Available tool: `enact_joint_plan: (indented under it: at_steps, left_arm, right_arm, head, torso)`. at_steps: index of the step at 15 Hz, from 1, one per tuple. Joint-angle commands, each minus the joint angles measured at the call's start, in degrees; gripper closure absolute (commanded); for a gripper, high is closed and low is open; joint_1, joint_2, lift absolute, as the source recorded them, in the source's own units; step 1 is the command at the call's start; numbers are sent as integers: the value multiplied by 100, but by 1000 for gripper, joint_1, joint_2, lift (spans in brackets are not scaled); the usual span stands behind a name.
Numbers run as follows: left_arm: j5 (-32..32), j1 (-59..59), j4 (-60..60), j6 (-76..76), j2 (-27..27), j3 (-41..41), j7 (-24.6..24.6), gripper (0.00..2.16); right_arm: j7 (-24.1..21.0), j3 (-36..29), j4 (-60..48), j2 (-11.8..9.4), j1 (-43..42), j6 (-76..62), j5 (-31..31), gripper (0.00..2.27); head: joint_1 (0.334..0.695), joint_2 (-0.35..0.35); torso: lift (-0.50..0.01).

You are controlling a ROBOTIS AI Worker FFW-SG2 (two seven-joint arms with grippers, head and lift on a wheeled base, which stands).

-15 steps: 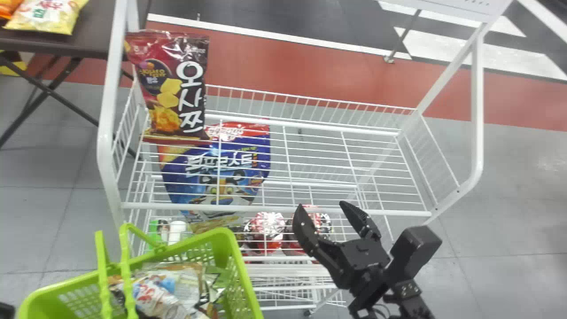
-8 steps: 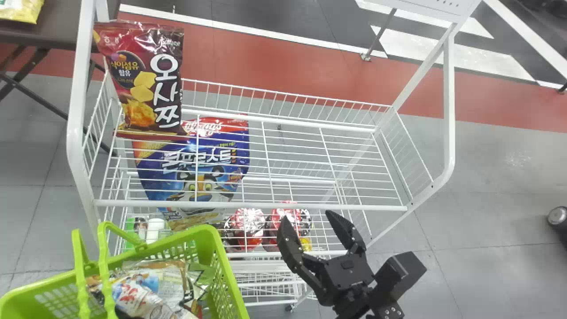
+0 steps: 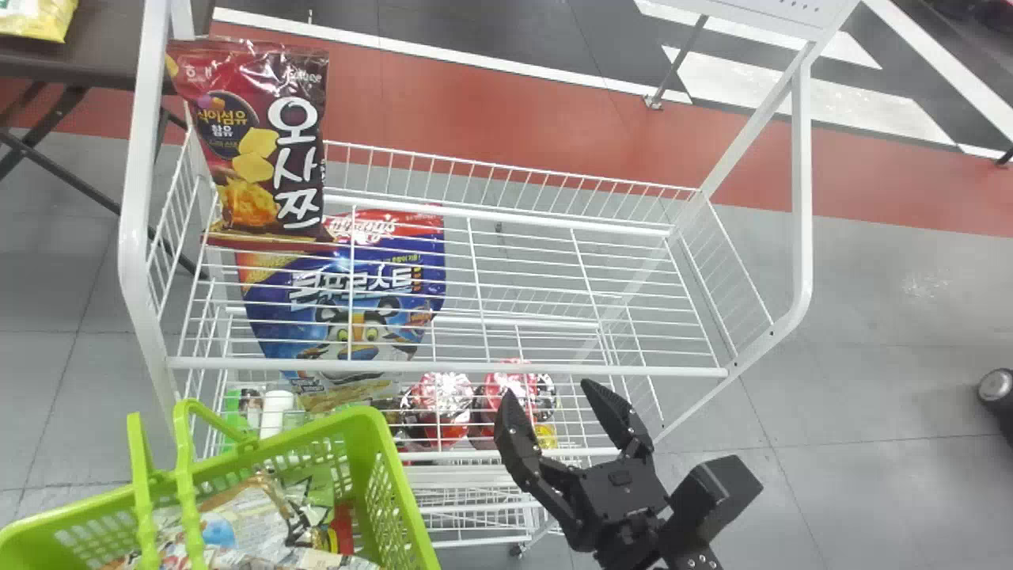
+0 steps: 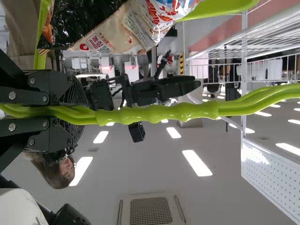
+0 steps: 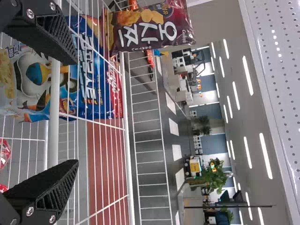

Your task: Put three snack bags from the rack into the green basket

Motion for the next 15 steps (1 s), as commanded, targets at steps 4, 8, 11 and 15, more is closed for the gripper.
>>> enact_joint_plan:
  at_steps: [4, 8, 11, 15]
  left_arm:
    - [0, 0, 9, 0, -5, 0, -1, 2148]
    - [9, 0, 26, 0, 4, 0, -1, 2148]
    - [0, 0, 35, 0, -5, 0, -1, 2148]
    - [0, 9, 44, 0, -5, 0, -9, 2148]
  right_arm:
    - [1, 2, 17, 5, -2, 17, -51, 63]
    - [1, -7, 44, 5, 7, 17, -60, 63]
    - [1, -7, 44, 5, 33, 17, -68, 66]
    - [1, -7, 70, 5, 42, 17, -86, 66]
  head:
    - [695, -350]
    - [695, -350]
    - [695, -350]
    - [695, -350]
  torso:
    - [0]
    - [0]
    - [0]
    - [0]
